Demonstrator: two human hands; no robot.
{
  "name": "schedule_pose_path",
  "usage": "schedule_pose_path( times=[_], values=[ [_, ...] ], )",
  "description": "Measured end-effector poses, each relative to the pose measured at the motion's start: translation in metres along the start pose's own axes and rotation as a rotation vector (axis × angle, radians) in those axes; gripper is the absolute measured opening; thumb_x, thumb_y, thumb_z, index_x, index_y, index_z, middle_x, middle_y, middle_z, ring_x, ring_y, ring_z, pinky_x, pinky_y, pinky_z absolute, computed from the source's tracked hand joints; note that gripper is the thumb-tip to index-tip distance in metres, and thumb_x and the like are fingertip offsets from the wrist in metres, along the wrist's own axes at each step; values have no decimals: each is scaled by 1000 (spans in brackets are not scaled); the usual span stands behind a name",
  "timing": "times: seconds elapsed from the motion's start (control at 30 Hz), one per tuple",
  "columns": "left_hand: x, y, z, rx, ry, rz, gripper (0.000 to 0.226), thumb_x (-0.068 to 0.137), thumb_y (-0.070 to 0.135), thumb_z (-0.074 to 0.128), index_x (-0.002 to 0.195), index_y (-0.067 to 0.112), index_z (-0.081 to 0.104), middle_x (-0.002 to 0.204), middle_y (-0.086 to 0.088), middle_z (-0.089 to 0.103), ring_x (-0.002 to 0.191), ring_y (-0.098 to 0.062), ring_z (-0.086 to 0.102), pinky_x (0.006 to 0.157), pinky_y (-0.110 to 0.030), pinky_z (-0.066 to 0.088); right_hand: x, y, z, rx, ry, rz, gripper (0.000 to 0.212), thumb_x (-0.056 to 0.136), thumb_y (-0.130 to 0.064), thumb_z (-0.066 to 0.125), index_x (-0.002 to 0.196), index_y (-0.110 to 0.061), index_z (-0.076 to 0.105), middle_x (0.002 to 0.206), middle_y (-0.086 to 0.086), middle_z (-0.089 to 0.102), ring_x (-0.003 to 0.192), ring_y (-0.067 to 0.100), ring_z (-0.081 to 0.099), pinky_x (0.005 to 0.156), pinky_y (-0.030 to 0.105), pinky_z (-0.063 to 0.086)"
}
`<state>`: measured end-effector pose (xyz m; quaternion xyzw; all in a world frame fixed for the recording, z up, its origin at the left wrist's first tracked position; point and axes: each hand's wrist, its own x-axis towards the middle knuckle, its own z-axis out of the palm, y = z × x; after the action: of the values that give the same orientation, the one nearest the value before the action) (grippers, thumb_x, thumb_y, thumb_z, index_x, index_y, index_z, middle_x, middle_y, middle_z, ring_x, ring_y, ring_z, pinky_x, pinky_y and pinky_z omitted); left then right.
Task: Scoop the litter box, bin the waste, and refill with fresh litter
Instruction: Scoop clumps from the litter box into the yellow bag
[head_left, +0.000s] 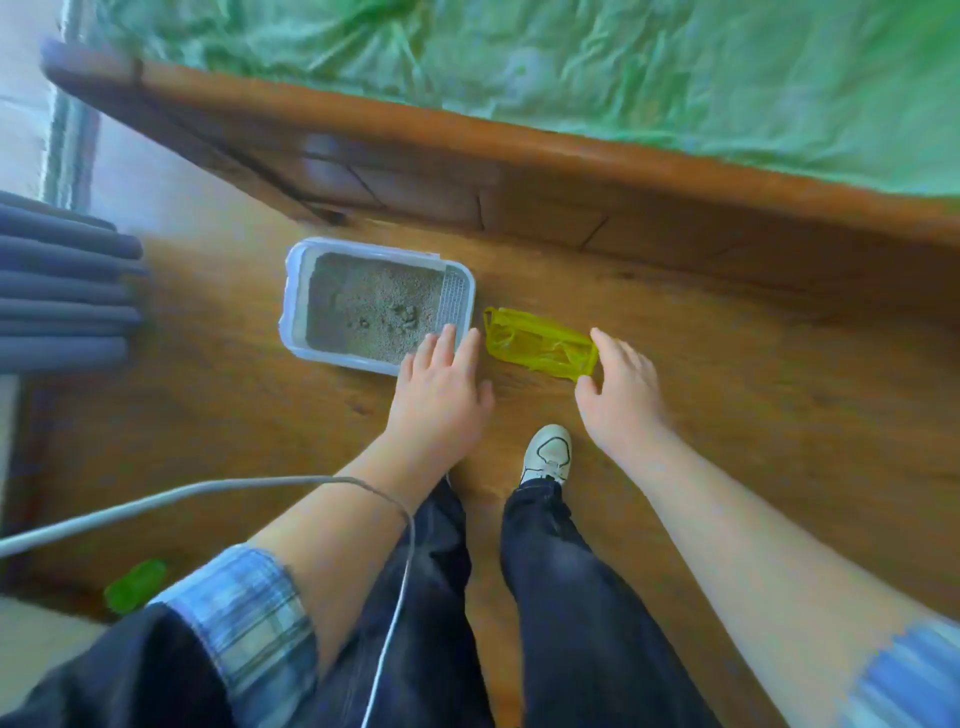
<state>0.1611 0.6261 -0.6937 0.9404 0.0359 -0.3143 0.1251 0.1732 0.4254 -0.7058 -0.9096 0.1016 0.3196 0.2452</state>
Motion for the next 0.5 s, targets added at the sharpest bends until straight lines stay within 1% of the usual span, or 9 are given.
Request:
schedule_pose_path(
  times=[0.1, 0.2, 0.3, 0.4, 0.5],
  values=[
    [-68, 18, -67, -14, 73, -5, 62, 96, 39, 42, 153, 22, 23, 162, -7, 22, 148, -29, 18, 119, -47, 18, -64, -47, -60, -92, 27, -151, 60, 98, -23, 49, 154, -15, 32, 158, 6, 36, 146, 25, 27, 122, 37, 18],
    [-128, 24, -128, -60, 182, -72, 62, 96, 39, 44, 153, 23, 25, 162, -5, 21, 149, -27, 17, 119, -47, 18, -122, -89, -112, -155, 55, -262, 61, 98, -28, 46, 156, -19, 30, 160, 4, 31, 148, 24, 22, 123, 39, 17],
    [-174, 22, -173, -120, 296, -151, 63, 94, 35, 47, 152, 23, 27, 161, -5, 25, 148, -27, 19, 119, -45, 19, -165, -125, -149, -224, 104, -416, 62, 97, -29, 46, 155, -19, 30, 160, 4, 32, 148, 25, 21, 123, 39, 16],
    [-219, 14, -201, -142, 387, -203, 63, 90, 33, 51, 149, 19, 35, 157, -8, 34, 144, -29, 29, 117, -44, 26, -197, -157, -175, -319, 118, -549, 63, 97, -30, 46, 156, -21, 28, 162, 2, 28, 149, 23, 18, 124, 37, 14],
    [-262, 3, -205, -168, 475, -225, 60, 83, 32, 58, 140, 14, 51, 145, -11, 50, 133, -33, 46, 110, -45, 38, -222, -183, -186, -394, 115, -644, 64, 97, -33, 44, 157, -21, 25, 163, 2, 25, 150, 22, 15, 124, 37, 12]
  ],
)
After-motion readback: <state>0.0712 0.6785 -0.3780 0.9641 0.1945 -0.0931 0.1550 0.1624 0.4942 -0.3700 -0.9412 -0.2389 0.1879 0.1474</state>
